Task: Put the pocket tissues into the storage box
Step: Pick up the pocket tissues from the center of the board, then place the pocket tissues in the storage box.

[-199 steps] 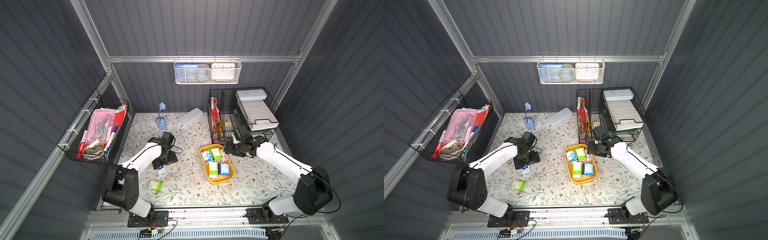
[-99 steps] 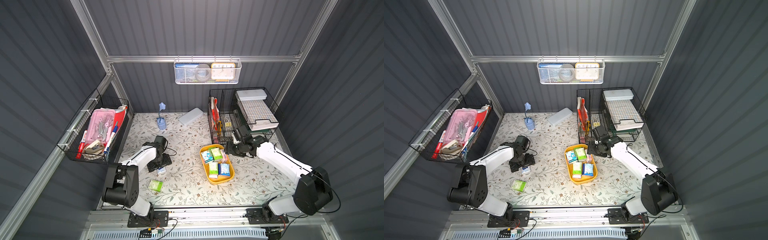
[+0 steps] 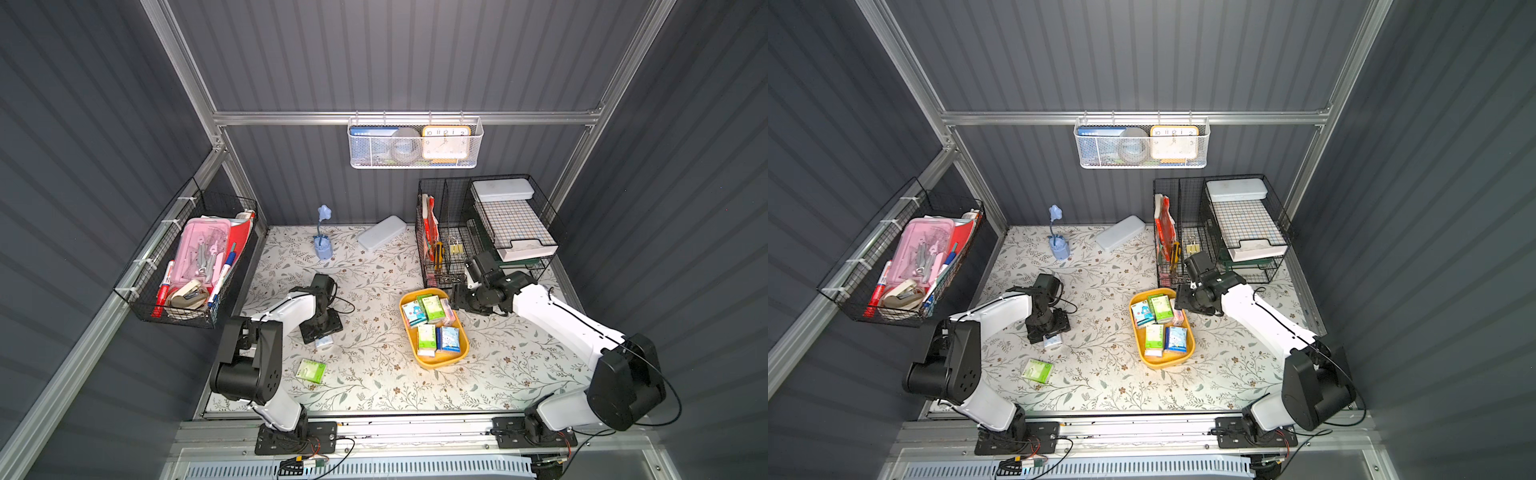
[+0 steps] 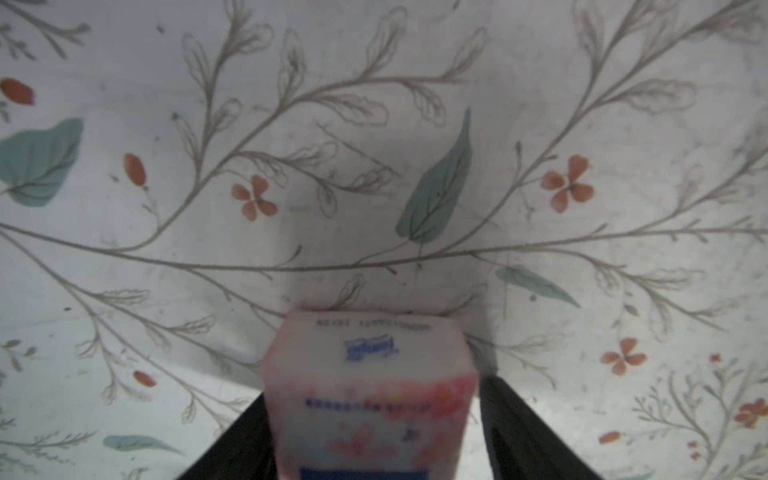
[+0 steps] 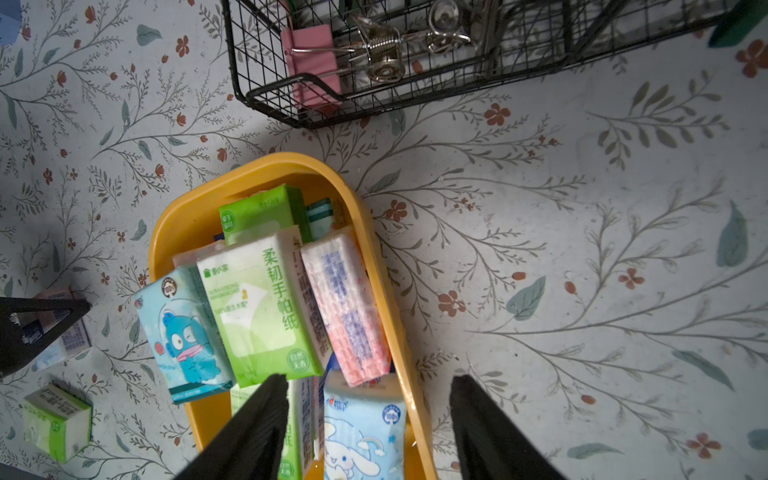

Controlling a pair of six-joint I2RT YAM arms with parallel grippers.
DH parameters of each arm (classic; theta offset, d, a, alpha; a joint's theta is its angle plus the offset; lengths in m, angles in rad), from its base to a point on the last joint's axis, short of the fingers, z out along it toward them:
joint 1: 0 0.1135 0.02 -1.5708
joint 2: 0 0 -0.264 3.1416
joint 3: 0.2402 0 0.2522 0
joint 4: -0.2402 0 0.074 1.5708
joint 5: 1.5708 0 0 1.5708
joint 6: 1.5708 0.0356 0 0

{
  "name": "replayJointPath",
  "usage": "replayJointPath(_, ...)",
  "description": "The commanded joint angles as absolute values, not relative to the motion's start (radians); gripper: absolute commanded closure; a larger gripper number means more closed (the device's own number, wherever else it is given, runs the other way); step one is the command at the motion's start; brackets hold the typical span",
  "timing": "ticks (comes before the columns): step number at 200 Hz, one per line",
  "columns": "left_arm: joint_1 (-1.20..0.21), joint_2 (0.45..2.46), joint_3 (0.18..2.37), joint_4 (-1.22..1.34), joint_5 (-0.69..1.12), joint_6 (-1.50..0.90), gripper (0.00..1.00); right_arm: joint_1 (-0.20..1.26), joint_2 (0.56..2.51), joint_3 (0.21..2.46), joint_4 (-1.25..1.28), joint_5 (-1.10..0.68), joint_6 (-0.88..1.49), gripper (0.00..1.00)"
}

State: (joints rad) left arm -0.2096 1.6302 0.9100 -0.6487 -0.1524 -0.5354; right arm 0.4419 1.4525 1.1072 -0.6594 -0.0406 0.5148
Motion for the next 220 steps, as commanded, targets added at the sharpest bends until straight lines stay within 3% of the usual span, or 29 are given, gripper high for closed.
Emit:
replayJointPath(1, -0.206, 1.644, 0.893, -0.647, -0.147, -0.522, 0.37, 0.438, 1.446, 1.129, -0.68, -0.022, 0.508, 0.33)
replayJointPath(31, -0.207, 1.645, 0.902, -0.657, -0.137, -0.533, 0.6, 0.437, 1.446, 1.129, -0.677, -0.01, 0.509, 0.33)
replayJointPath(118, -0.258, 1.523, 1.053, -0.783, -0.05, -0.667, 0.62, 0.425, 1.467, 1.093, -0.643, -0.014, 0.527, 0.33)
replayJointPath(183, -0.622, 1.612, 1.393, -0.947, -0.177, -0.714, 0.61, 0.36, 1.415, 0.996, -0.63, -0.06, 0.535, 0.33)
replayJointPath(220, -0.791, 1.715, 1.541, -0.972, -0.153, -0.777, 0.61, 0.336, 1.358, 0.934, -0.631, -0.049, 0.545, 0.33)
